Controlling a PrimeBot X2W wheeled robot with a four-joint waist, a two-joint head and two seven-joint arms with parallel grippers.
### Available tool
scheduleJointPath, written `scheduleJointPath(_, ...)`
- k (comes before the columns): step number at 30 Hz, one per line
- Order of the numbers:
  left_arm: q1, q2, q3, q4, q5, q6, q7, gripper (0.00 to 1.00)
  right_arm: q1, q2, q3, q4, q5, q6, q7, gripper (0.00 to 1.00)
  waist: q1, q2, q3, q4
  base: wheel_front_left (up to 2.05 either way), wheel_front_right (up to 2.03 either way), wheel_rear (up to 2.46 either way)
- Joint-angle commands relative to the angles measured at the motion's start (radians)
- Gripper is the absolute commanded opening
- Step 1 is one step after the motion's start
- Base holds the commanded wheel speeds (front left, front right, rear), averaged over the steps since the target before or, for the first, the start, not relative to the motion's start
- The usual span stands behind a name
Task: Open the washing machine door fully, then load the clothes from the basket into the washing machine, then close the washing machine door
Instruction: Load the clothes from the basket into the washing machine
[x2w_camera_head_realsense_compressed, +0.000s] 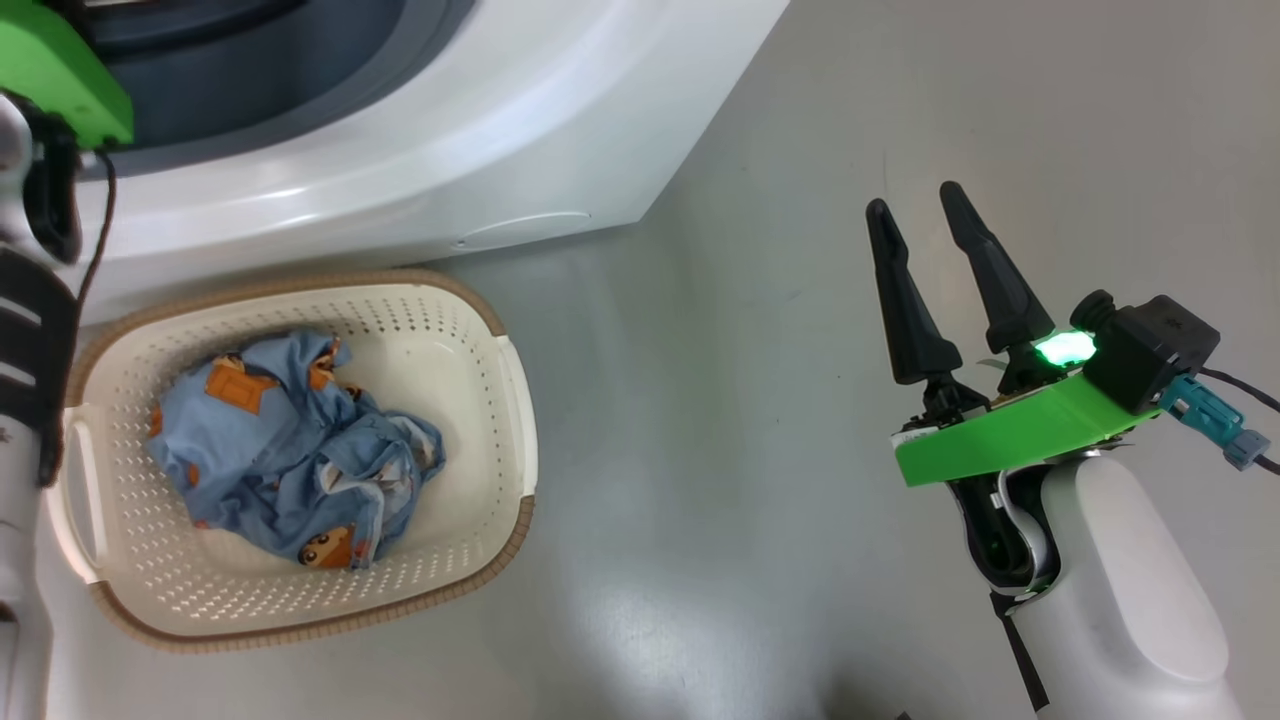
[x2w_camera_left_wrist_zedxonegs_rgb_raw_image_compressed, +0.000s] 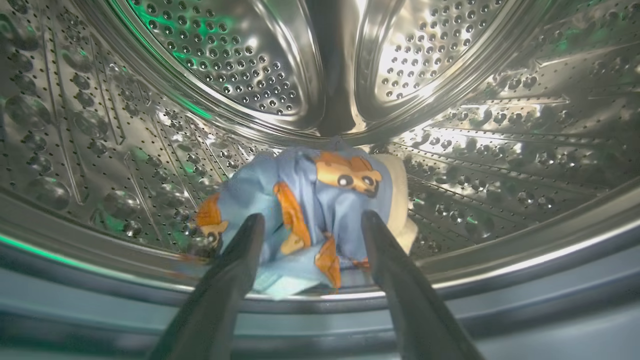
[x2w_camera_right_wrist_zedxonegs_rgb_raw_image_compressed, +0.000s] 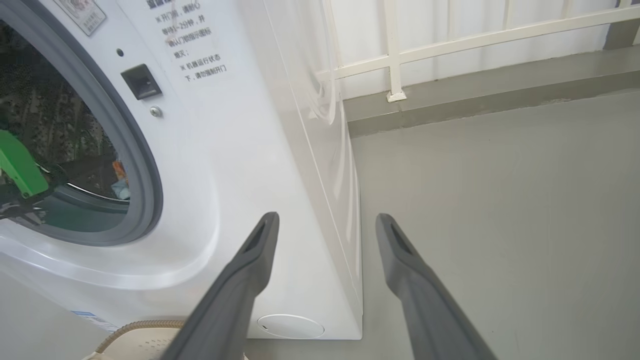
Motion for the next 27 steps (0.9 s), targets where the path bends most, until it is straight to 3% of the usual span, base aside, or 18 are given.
scheduleJointPath(1,0.006,0.043,0.006,-0.014,0.001,0.001,0.001,1.00,0.020,0.001,0.022,-0.019,-0.002,0.002,-0.005,1.00,0.0000,0.0000,-0.004,0.001,0.00,0.00,0.00)
scheduleJointPath(14,0.139,0.066,-0.009,-0.116,0.004,0.008,-0.046,1.00,0.055,0.002,-0.004,-0.020,0.001,0.002,-0.005,1.00,0.0000,0.0000,-0.067,0.002,0.00,0.00,0.00)
scheduleJointPath(27,0.452,0.079,0.038,-0.500,-0.006,0.083,-0.065,1.00,0.077,-0.031,-0.004,-0.008,-0.001,0.002,-0.005,1.00,0.0000,0.0000,-0.166,0.059,0.00,0.00,0.00)
